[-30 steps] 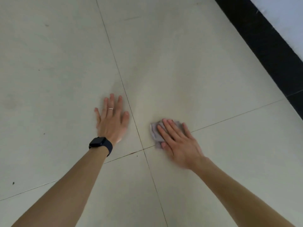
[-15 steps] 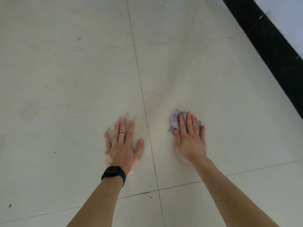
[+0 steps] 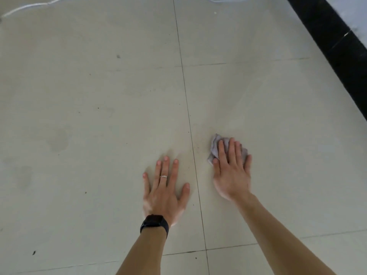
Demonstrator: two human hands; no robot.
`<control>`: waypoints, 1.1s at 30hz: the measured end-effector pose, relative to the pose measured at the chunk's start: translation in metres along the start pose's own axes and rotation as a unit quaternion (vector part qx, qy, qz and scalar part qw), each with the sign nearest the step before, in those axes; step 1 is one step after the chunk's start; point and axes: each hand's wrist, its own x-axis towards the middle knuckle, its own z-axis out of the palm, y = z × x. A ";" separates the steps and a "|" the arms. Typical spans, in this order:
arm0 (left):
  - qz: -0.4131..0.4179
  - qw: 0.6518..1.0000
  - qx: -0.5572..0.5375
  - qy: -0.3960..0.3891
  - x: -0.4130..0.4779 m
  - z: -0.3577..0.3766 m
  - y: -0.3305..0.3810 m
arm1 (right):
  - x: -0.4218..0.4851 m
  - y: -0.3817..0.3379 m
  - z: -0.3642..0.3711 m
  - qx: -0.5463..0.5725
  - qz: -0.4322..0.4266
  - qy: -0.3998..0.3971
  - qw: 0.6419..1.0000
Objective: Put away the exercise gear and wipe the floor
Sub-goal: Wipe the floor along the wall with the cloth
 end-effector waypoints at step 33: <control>0.153 0.988 0.027 0.005 0.067 0.022 0.129 | 0.049 0.117 -0.041 -0.032 0.006 -0.023 0.999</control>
